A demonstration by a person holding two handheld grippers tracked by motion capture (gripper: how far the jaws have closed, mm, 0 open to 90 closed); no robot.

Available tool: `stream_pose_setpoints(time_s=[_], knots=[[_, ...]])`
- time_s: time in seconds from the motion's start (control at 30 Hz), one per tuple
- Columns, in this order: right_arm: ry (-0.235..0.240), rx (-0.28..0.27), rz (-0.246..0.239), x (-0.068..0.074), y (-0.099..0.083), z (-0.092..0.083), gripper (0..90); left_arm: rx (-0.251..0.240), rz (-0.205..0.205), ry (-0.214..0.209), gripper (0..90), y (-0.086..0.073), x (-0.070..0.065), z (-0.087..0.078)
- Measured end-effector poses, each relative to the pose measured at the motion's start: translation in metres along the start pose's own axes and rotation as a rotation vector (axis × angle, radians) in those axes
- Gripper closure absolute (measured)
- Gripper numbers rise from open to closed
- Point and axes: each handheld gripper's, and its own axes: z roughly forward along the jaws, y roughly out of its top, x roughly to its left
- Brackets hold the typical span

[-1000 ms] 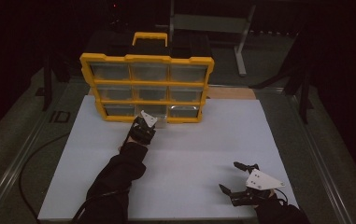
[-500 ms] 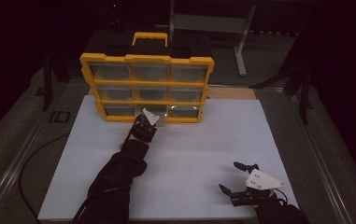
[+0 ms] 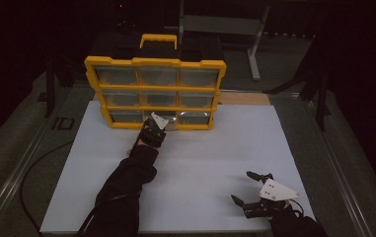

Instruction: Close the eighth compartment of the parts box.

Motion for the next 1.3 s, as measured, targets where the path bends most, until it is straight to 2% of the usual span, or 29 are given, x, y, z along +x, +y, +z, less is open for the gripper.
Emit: stream_pose_setpoints(time_s=[0.37, 1.3], knots=[[0.002, -0.001, 0.001, 0.000, 0.000, 0.000, 9.0, -0.014, -0.006, 0.004, 88.7, 0.005, 0.001, 0.004], [0.002, -0.004, 0.004, 0.000, 0.000, 0.000, 8.9, 0.000, -0.004, 0.030, 88.7, 0.012, 0.006, 0.019]])
